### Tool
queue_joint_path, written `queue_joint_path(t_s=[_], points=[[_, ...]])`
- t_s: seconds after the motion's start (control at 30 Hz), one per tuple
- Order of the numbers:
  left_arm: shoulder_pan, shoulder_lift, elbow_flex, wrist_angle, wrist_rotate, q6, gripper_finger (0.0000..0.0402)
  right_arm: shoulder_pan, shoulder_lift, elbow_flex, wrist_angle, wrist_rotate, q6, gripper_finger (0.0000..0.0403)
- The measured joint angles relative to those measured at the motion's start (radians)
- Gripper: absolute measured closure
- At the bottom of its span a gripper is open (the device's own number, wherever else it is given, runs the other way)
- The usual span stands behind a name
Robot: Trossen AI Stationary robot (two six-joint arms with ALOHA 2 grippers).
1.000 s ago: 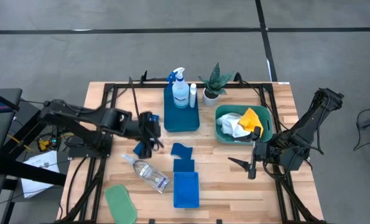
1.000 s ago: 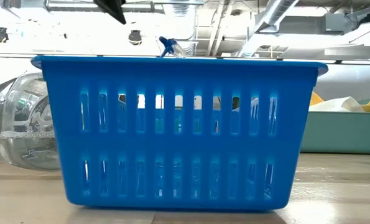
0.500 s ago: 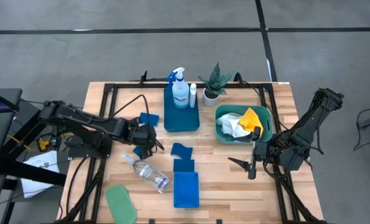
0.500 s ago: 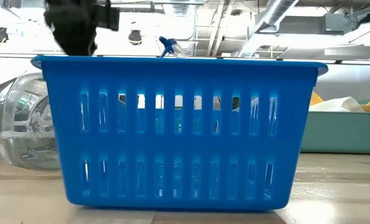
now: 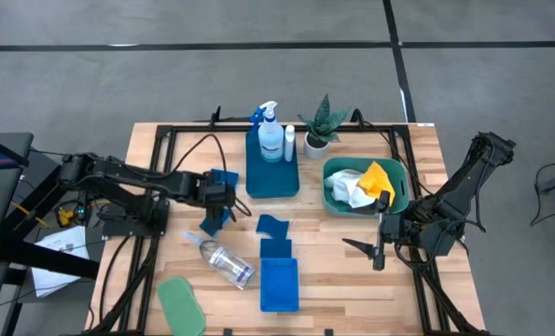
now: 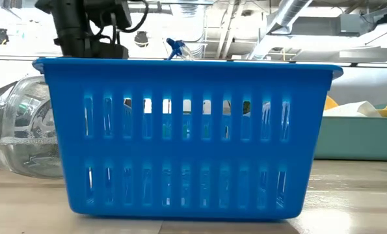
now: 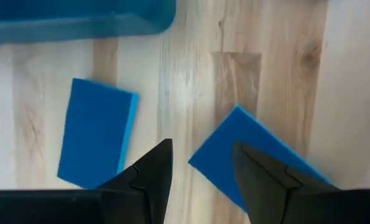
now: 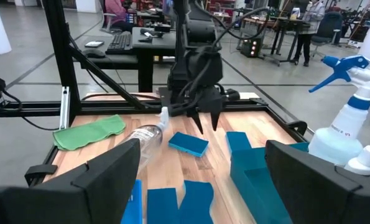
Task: Pick & Place Kitchen Items
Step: Put the blue sponge into the blue basket
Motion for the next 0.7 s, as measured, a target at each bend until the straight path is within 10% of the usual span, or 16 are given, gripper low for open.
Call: queue_joint_path(t_s=[0.7], points=[[0.154, 0.264, 0.004, 0.036, 0.166, 0.378, 0.0228, 0.000, 0.000, 0.000, -0.006, -0.023, 0.000, 0.0067]])
